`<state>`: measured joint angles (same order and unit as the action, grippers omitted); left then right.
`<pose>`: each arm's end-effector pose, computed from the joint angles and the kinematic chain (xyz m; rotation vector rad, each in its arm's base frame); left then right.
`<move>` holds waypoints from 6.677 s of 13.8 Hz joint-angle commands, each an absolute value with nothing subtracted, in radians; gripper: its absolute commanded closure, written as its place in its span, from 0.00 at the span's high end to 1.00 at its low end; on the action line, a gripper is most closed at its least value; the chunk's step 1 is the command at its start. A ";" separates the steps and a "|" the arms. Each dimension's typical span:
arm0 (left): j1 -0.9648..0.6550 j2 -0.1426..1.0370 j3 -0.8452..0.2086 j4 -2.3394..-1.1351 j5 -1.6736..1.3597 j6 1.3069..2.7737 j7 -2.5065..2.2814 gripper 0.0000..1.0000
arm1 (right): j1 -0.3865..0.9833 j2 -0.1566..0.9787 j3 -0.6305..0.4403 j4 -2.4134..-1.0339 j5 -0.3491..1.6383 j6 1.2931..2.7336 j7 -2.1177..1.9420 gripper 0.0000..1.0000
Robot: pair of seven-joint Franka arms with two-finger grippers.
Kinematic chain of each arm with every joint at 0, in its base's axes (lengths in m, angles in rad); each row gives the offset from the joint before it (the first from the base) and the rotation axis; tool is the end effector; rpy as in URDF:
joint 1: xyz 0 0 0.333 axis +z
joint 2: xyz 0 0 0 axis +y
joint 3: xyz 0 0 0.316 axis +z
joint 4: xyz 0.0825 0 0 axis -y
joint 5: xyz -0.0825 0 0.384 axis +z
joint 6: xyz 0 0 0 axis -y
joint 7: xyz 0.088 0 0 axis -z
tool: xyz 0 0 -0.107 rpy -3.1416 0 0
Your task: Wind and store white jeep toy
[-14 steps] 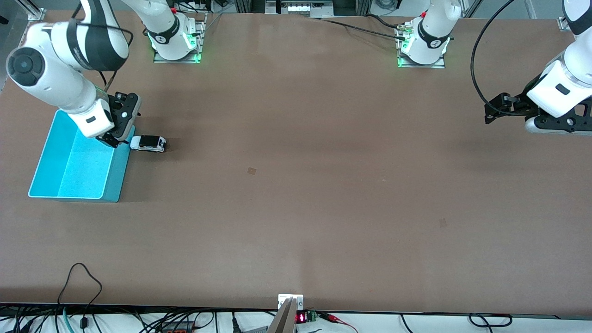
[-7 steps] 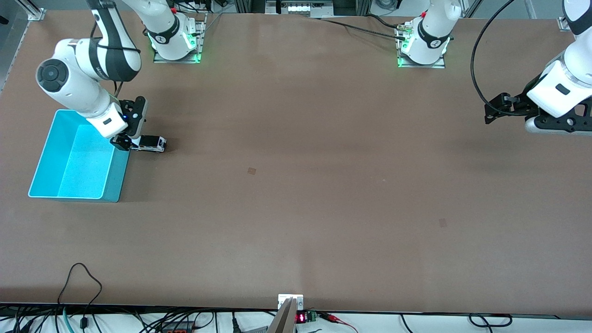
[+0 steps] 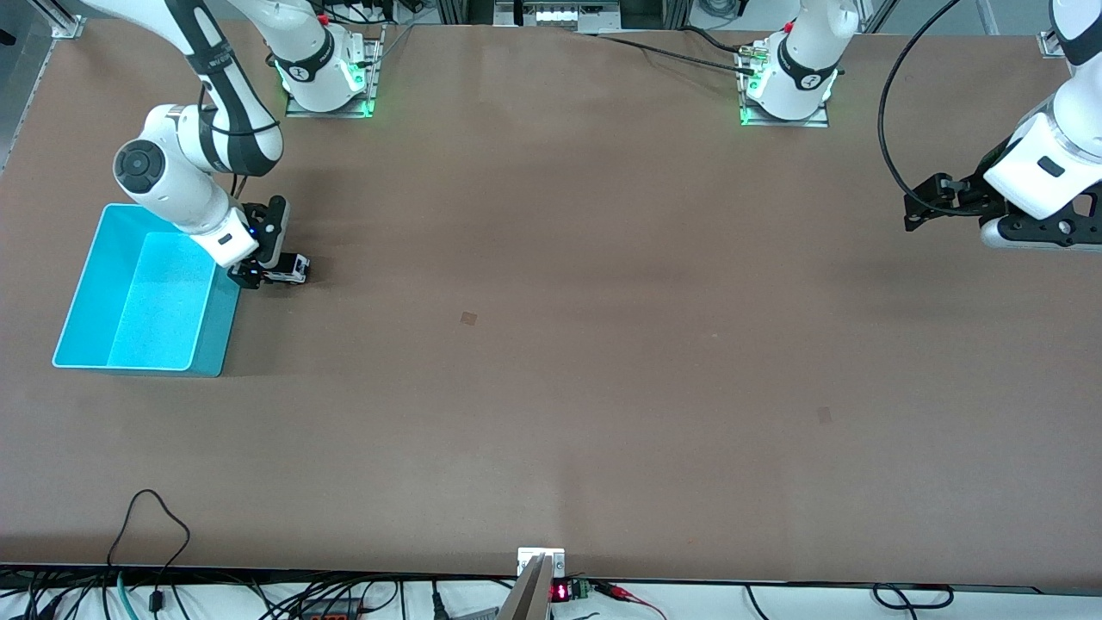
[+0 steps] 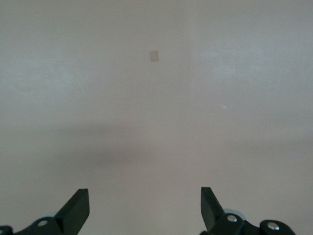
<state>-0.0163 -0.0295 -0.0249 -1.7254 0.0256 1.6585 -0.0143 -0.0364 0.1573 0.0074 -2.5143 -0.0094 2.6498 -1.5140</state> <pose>0.5480 -0.0202 0.5750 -3.1135 0.0461 0.0571 0.4639 -0.0131 0.2183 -2.2963 -2.1248 0.0279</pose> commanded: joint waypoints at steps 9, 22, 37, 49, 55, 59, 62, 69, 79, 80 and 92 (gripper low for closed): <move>-0.015 -0.035 -0.020 -1.726 0.020 1.660 -0.020 1.00 | -0.071 0.180 0.015 -2.568 -0.017 2.764 -1.618 0.00; -0.015 -0.026 -0.018 -1.718 0.020 1.661 -0.020 1.00 | -0.096 0.077 -0.031 -2.178 -0.012 2.258 -1.085 0.00; -0.015 -0.028 -0.020 -1.718 0.020 1.658 -0.020 1.00 | -0.313 0.202 -0.060 -2.174 -0.087 2.253 -0.272 0.00; -0.015 -0.026 -0.020 -1.717 0.020 1.660 -0.020 1.00 | -0.331 0.353 -0.060 -2.189 -0.094 2.359 -0.270 0.14; -0.015 -0.026 -0.020 -1.717 0.020 1.660 -0.020 1.00 | -0.318 0.325 -0.052 -2.154 -0.095 2.349 -0.284 1.00; -0.015 -0.026 -0.020 -1.717 0.020 1.660 -0.020 1.00 | -0.296 0.258 -0.044 -2.131 -0.095 2.345 -0.290 1.00; -0.015 -0.026 -0.020 -1.717 0.020 1.660 -0.020 1.00 | -0.244 0.171 -0.044 -2.131 -0.094 2.318 -0.438 1.00; -0.015 -0.026 -0.020 -1.717 0.020 1.660 -0.020 1.00 | -0.078 0.006 -0.044 -2.042 -0.083 2.107 -0.390 1.00; -0.015 -0.026 -0.020 -1.717 0.020 1.658 -0.020 1.00 | 0.040 -0.032 -0.048 -1.646 -0.023 1.628 -0.163 1.00; -0.015 -0.026 -0.020 -1.717 0.020 1.658 -0.020 1.00 | 0.061 -0.032 -0.048 -1.631 -0.018 1.625 -0.119 1.00; -0.015 -0.026 -0.020 -1.717 0.020 1.658 -0.020 1.00 | 0.103 -0.018 -0.023 -1.542 -0.018 1.594 0.083 1.00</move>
